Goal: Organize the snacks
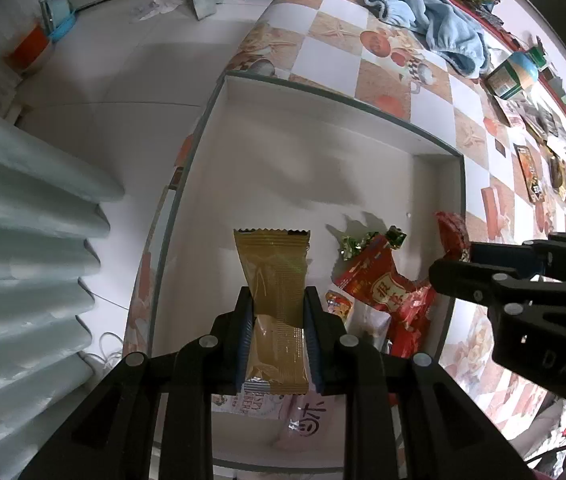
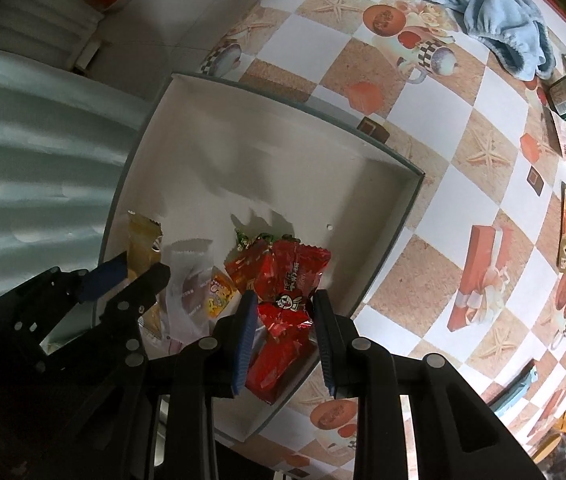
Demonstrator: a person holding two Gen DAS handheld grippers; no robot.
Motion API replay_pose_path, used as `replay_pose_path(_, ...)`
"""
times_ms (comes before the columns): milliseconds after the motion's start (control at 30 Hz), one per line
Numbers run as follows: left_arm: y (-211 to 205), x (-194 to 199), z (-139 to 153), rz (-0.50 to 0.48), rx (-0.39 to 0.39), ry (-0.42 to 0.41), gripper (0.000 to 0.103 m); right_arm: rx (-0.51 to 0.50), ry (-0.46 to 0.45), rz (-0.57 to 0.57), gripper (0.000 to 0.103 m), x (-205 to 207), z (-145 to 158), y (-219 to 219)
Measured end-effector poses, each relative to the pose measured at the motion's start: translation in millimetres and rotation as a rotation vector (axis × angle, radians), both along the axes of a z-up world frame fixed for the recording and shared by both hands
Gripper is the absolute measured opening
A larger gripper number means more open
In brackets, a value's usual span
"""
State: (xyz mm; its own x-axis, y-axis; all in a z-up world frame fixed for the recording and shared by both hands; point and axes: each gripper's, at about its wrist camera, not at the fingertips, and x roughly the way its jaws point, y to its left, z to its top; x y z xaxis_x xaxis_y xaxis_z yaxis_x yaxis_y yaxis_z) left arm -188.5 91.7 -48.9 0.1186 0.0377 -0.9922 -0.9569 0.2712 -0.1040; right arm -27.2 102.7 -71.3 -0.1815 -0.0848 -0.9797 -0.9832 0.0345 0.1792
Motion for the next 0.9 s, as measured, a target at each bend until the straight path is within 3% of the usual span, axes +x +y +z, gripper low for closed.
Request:
replay_pose_path(67,0,1,0,0.0,-0.001,0.003,0.03,-0.008,0.007,0.002,0.038,2,1,0)
replay_pose_path(100,0,1,0,0.0,0.002,0.007,0.033,-0.009,0.009,0.001,0.062,0,1,1)
replay_pose_path(133,-1,1,2,0.0,0.011,0.008,0.041,-0.002,0.009,0.0,0.079,0,1,2)
replay_pose_path(233,-3,2,7,0.002,0.043,0.011,0.068,0.027,-0.009,0.017,0.079,-1,7,3)
replay_pose_path(300,-5,3,11,0.005,0.06,0.014,0.078,0.025,-0.005,0.018,0.079,0,9,2)
replay_pose_path(800,-20,14,18,-0.032,0.063,0.038,0.087,0.0,-0.019,-0.03,0.079,28,16,-22)
replay_pose_path(867,-22,14,18,-0.034,0.064,0.046,0.088,-0.01,-0.017,-0.034,0.099,29,16,-24)
replay_pose_path(900,-22,14,19,-0.036,0.062,0.046,0.088,-0.009,-0.02,-0.036,0.103,30,16,-25)
